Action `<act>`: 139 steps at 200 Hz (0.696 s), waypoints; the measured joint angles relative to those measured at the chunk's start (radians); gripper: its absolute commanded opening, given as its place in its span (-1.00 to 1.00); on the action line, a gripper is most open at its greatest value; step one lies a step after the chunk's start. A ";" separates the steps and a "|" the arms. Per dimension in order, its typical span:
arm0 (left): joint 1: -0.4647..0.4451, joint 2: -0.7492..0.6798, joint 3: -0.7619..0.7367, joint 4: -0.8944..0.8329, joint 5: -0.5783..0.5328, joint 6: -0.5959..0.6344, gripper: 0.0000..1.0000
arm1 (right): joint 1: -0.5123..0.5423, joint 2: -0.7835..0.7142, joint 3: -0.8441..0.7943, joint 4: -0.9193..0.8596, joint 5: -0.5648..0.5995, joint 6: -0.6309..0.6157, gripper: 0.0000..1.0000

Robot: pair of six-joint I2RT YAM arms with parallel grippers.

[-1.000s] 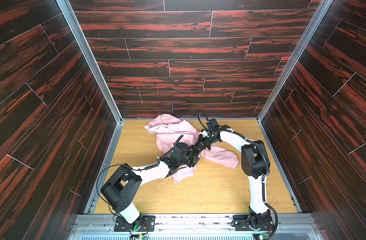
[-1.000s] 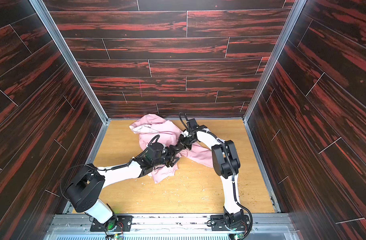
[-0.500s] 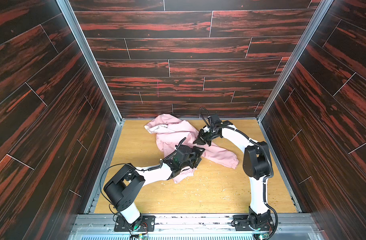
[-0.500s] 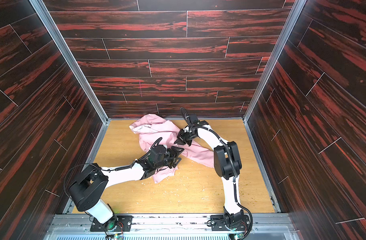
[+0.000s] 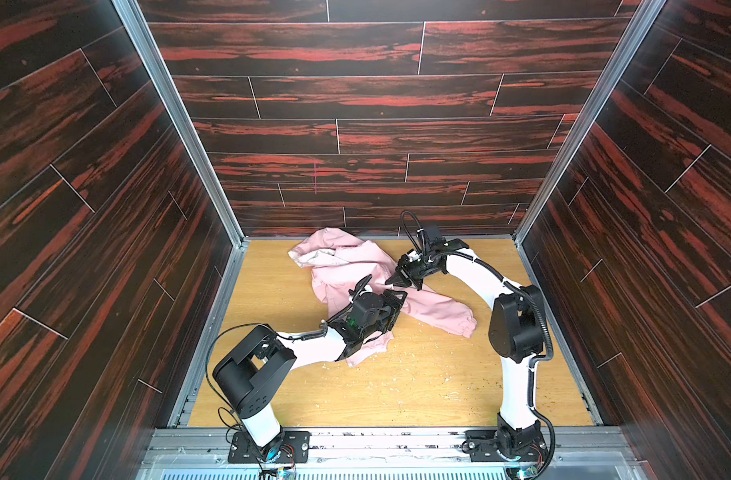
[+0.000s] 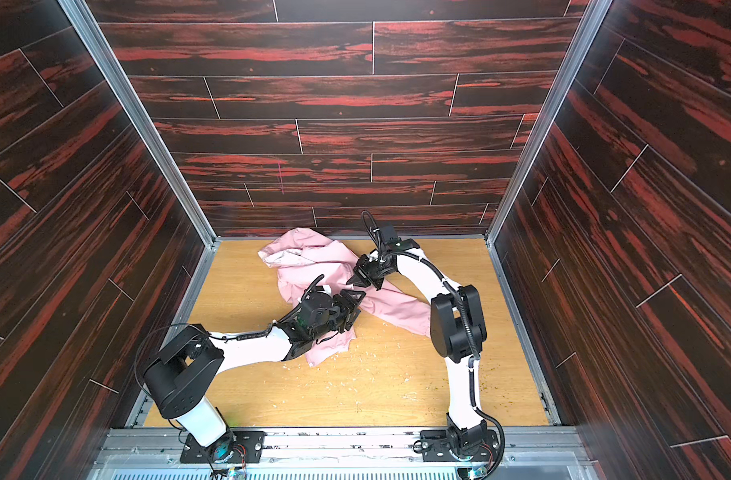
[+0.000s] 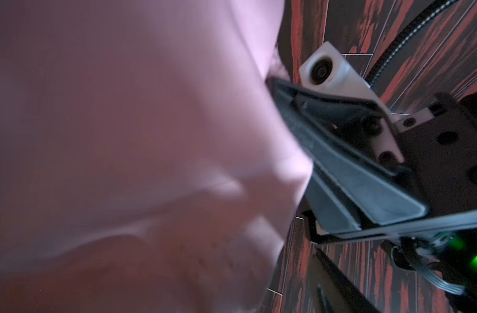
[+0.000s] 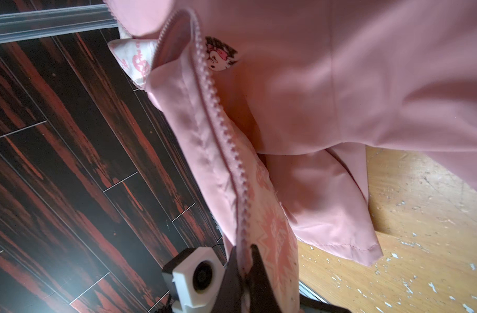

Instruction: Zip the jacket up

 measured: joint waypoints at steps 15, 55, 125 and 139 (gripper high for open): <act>0.010 0.000 0.000 0.000 -0.006 0.011 0.47 | 0.000 0.000 -0.001 0.000 -0.002 0.002 -1.00; 0.039 0.000 0.000 0.000 -0.008 0.033 0.37 | 0.000 0.000 -0.001 0.000 -0.008 0.001 -1.00; 0.046 0.000 0.000 -0.048 0.003 0.076 -0.10 | 0.000 0.000 -0.001 -0.015 0.008 -0.006 -1.00; 0.046 0.000 0.001 -0.054 0.009 0.084 -0.21 | 0.000 0.000 -0.001 -0.016 0.012 -0.010 -1.00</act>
